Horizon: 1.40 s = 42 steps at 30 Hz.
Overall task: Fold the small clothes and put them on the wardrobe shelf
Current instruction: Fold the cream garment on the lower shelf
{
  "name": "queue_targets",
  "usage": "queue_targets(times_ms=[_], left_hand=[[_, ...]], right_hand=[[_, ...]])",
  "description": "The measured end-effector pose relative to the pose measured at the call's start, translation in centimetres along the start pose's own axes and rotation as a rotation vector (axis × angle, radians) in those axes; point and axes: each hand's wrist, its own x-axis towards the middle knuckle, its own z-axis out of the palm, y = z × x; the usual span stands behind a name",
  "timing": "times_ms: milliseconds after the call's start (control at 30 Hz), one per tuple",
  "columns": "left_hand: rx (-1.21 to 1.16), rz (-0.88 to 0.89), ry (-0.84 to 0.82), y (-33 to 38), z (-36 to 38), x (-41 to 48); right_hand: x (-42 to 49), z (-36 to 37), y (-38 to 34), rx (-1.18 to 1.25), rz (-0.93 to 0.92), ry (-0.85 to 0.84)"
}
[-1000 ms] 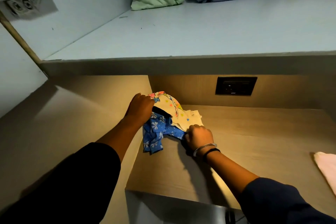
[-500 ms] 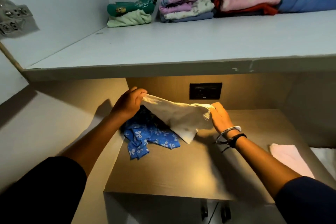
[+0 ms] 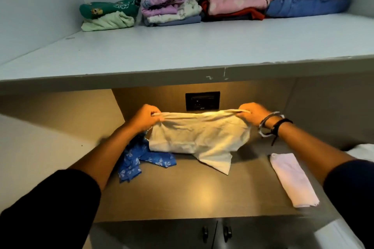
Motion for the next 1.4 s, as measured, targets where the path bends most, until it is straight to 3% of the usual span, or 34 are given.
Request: queue_targets(times_ms=[133,233,300,400,533,733,867,1033,1233,1300,1400], left_hand=[[-0.024,0.058,0.367,3.4,-0.2,1.3],[-0.088,0.108,0.449,4.8,-0.3,-0.1],[-0.107,0.106,0.444,4.4,-0.2,-1.8],[-0.179,0.028,0.324,2.3,0.8,-5.3],[-0.222,-0.074,0.039,-1.6,3.8,-10.9],[0.066,-0.077,-0.432,-5.7,7.7,-16.1],[0.058,-0.103,-0.525,-5.7,8.1,-16.8],[-0.096,-0.118,-0.428,-5.5,7.0,-14.0],[-0.017,-0.228,-0.259,-6.5,8.2,-6.5],[0.156,-0.227,-0.164,-7.0,9.6,-4.8],[0.443,-0.020,0.078,-6.9,11.8,-4.8]], right_hand=[[2.3,-3.3,0.2,0.115,0.046,0.321],[1.1,-3.5,0.7,0.266,-0.015,0.482],[-1.0,-2.5,0.9,0.326,-0.082,0.453],[-5.4,-0.3,1.7,0.335,-0.117,0.262],[-11.5,4.0,2.9,0.374,-0.099,0.059],[-16.9,10.1,4.8,0.465,0.012,-0.384],[-17.7,10.9,4.7,0.554,0.019,-0.496],[-15.4,9.9,3.9,0.654,0.114,-0.319],[-6.6,10.8,3.9,0.475,0.257,0.028],[-4.1,11.4,4.1,0.322,0.350,0.028],[-3.4,12.9,4.2,0.054,0.481,0.015]])
